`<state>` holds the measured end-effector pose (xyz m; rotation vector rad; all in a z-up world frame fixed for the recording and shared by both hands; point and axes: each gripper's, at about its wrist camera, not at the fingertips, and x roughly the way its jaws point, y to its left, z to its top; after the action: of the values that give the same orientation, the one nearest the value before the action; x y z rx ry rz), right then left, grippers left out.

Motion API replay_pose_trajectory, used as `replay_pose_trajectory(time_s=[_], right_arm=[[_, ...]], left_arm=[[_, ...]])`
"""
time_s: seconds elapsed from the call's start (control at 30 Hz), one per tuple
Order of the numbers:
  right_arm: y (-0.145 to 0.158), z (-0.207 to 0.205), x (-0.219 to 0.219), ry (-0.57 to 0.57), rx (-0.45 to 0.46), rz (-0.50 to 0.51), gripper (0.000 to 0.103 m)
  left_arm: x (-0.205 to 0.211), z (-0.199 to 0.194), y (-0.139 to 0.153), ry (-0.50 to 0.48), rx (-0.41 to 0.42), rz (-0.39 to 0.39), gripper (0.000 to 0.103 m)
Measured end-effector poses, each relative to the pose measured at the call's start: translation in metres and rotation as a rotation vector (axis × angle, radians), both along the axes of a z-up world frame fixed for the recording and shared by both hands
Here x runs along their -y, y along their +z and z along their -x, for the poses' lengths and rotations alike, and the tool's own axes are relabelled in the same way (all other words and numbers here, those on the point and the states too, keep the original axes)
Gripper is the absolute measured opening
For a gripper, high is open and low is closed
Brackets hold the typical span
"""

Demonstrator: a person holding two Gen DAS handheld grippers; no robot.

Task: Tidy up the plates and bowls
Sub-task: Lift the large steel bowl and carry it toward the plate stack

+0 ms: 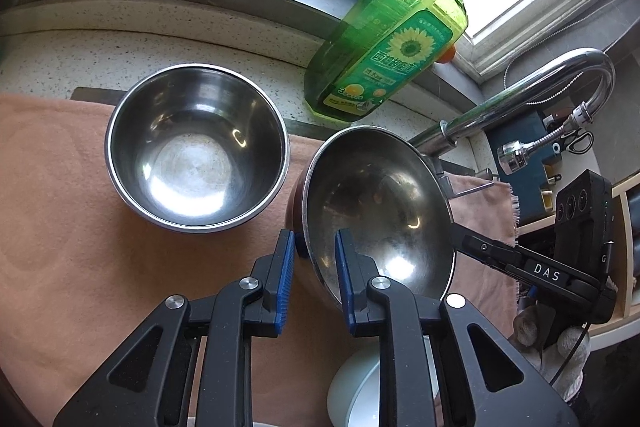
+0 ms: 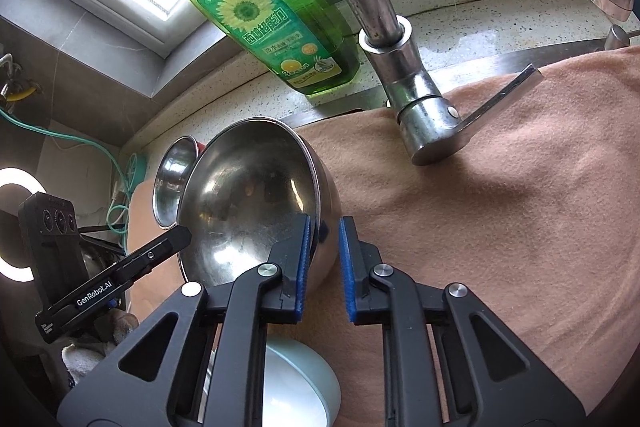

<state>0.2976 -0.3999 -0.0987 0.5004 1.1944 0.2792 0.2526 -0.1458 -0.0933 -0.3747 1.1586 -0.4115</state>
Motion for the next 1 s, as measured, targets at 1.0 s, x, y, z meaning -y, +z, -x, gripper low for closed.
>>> replay_pose_trajectory(time_s=[1.0], right_arm=[[0.049, 0.026, -0.004, 0.017, 0.076, 0.012, 0.011]], left_arm=[[-0.004, 0.023, 0.037, 0.009, 0.083, 0.018, 0.017]])
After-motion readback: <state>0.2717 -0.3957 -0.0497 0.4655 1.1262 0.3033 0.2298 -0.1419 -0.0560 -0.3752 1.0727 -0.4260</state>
